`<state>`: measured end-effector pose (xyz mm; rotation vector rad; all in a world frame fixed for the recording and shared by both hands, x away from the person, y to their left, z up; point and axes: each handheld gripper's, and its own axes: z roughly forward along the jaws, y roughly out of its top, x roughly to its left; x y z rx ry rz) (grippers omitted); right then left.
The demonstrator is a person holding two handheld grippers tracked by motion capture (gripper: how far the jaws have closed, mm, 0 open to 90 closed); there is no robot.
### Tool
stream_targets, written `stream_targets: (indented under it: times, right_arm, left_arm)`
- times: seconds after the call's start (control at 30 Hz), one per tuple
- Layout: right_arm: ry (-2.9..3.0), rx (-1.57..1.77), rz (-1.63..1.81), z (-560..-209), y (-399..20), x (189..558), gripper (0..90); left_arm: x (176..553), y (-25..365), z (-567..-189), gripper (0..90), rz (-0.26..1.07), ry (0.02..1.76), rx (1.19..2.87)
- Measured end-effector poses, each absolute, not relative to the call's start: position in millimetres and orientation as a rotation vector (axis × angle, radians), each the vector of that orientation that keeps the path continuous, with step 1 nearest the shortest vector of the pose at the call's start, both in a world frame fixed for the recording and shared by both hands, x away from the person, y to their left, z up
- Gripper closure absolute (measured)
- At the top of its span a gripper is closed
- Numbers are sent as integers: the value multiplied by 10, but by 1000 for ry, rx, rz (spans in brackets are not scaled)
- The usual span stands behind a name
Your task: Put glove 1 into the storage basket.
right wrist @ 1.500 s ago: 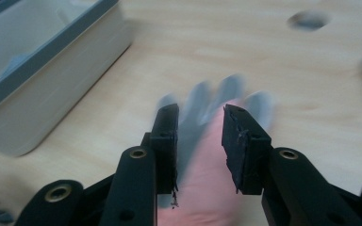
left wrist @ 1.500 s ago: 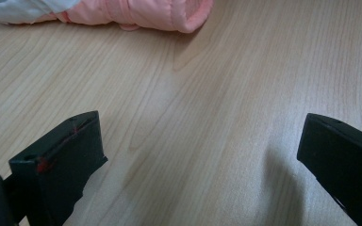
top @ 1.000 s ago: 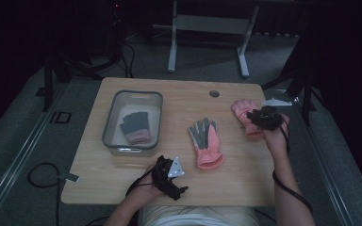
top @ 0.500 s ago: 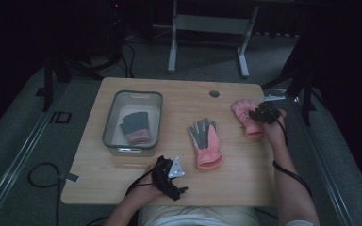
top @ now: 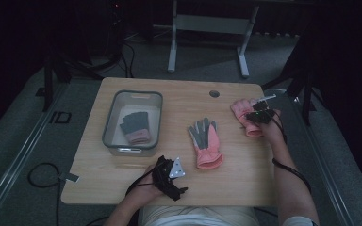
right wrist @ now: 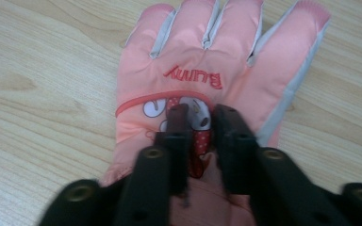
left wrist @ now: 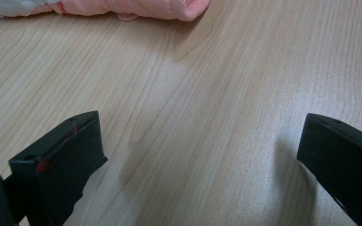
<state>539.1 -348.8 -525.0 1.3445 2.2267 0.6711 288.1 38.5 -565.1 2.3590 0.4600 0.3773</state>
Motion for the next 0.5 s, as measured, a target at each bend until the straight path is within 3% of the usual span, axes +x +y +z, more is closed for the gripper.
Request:
stream_targets:
  times: [0.2, 0.5]
  right_arm:
    - [2170, 1400, 683, -5165, -3460, 5329, 863]
    - [2059, 1472, 794, -4791, -3451, 4973, 871]
  left_arm:
    - [2888, 394, -5654, 6, 372, 463, 2354]
    - [2889, 401, -5652, 6, 372, 469, 2349]
